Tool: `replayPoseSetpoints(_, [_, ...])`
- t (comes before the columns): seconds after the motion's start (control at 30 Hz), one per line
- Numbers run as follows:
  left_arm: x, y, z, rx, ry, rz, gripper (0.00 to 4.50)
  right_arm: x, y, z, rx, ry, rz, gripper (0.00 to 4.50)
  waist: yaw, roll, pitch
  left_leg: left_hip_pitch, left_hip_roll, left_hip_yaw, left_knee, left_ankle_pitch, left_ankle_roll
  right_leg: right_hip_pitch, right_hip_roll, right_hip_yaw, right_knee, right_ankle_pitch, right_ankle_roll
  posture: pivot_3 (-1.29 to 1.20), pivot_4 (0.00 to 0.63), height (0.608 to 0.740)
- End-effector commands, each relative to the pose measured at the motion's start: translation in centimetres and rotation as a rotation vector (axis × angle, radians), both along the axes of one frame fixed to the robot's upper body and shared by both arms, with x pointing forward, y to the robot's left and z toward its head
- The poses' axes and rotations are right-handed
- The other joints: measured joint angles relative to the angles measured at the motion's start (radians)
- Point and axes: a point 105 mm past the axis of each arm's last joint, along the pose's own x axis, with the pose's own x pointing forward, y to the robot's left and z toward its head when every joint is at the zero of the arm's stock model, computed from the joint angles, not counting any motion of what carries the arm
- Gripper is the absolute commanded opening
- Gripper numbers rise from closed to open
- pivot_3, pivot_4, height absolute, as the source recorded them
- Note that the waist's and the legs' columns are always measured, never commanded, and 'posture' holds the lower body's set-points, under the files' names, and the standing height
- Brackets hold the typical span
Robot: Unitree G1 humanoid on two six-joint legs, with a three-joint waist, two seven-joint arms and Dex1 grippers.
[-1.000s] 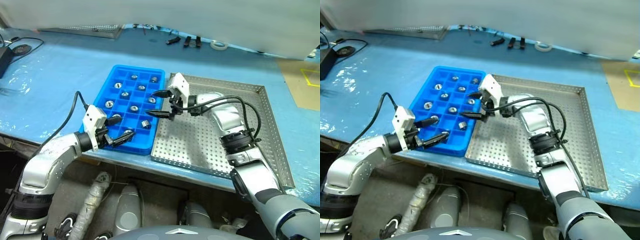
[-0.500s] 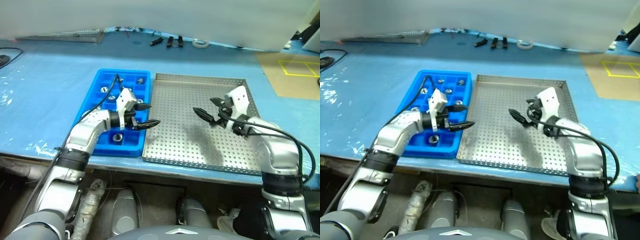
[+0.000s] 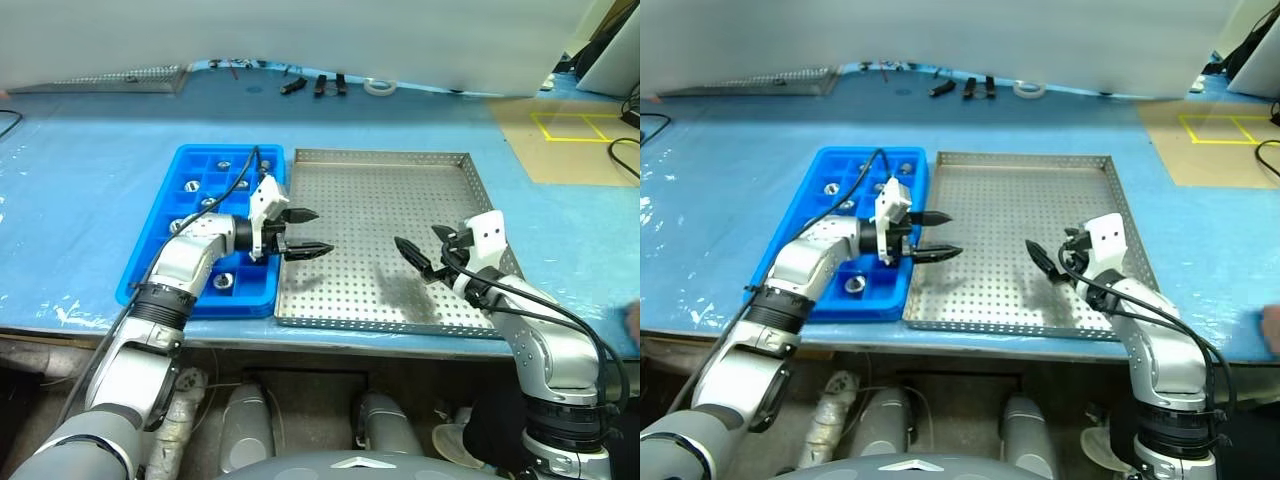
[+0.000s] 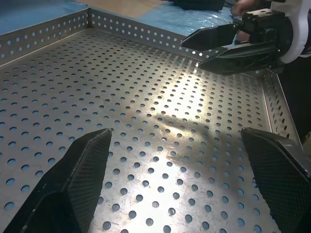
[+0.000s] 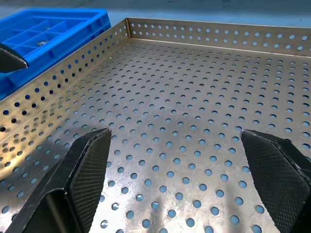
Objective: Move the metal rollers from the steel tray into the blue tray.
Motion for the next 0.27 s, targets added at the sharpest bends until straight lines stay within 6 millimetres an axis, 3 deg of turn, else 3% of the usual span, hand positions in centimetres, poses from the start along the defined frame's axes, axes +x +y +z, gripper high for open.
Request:
replayPoseSetpoints(0.03, [-0.23,0.21,1.68,-0.024,-0.055,0.01,4.5,0.15,0.11,1.61,-0.006,-0.063,0.026,4.47,0.001,0.0,0.0,0.0,0.0,0.0,0.0,0.0,0.0,0.0,0.0,0.0,0.0,0.0,0.0,-0.14,0.15,0.74])
replayPoseSetpoints(0.27, [-0.56,0.73,1.92,-0.024,-0.058,0.037,4.5,0.72,0.57,2.12,-0.009,-0.076,0.066,4.47,0.001,0.0,0.0,0.001,0.0,0.001,-0.003,0.0,0.0,0.0,0.0,0.002,-0.002,0.0,0.0,-0.12,0.15,0.74])
